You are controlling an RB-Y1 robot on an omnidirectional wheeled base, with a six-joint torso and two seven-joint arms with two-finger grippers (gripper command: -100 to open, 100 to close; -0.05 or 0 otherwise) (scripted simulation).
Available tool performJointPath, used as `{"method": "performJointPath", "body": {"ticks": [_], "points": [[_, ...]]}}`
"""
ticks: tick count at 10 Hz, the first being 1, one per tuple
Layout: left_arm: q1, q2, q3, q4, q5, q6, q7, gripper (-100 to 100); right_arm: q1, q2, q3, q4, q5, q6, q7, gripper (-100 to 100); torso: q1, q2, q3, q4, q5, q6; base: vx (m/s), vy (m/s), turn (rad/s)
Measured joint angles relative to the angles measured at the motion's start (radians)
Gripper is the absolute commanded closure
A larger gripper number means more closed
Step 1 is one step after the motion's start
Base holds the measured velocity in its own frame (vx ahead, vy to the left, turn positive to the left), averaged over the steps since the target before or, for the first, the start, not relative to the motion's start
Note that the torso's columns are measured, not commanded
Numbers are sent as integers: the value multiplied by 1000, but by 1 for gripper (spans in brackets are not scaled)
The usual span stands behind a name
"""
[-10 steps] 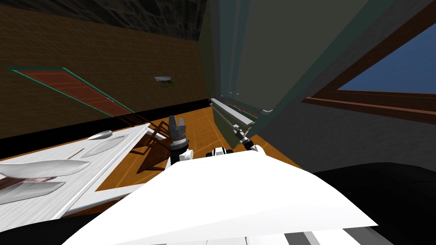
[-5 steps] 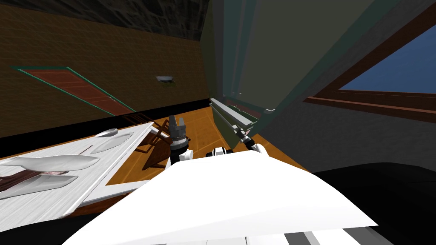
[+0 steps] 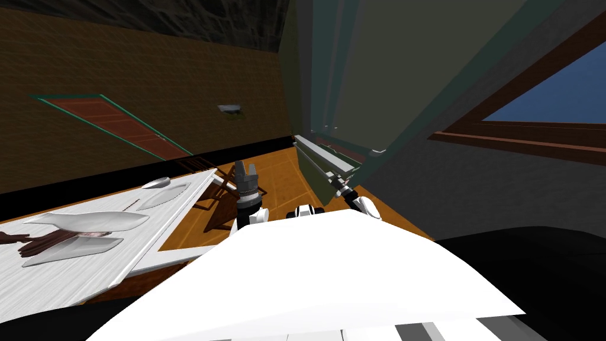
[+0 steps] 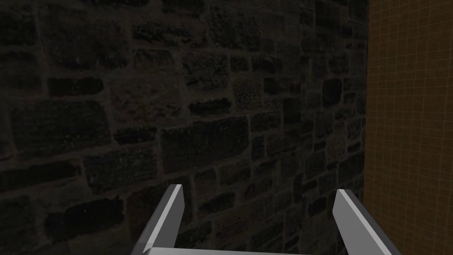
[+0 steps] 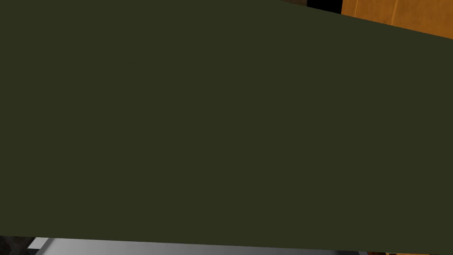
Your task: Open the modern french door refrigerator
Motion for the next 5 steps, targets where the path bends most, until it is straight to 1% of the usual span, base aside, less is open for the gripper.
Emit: {"method": "performJointPath", "body": {"ticks": [1, 2, 3, 5], "points": [[0, 0, 0, 0, 0, 0, 0, 0, -5, -18, -3, -3, 1, 12, -23, -100, 1, 2, 1, 2, 1, 0, -36, 39, 17], [0, 0, 0, 0, 0, 0, 0, 0, -7, -34, 2, -16, 12, 33, -51, -100, 4, 4, 2, 5, 3, -1, -8, 13, 9], [0, 0, 0, 0, 0, 0, 0, 0, -5, -36, 4, -15, 15, 39, -58, 0, 2, 4, 2, 3, 2, 0, 6, 2, 11], [0, 0, 0, 0, 0, 0, 0, 0, -2, -35, 6, -8, 18, 40, -57, 0, -2, 1, 1, -1, -1, 2, 6, 4, 11]]}}
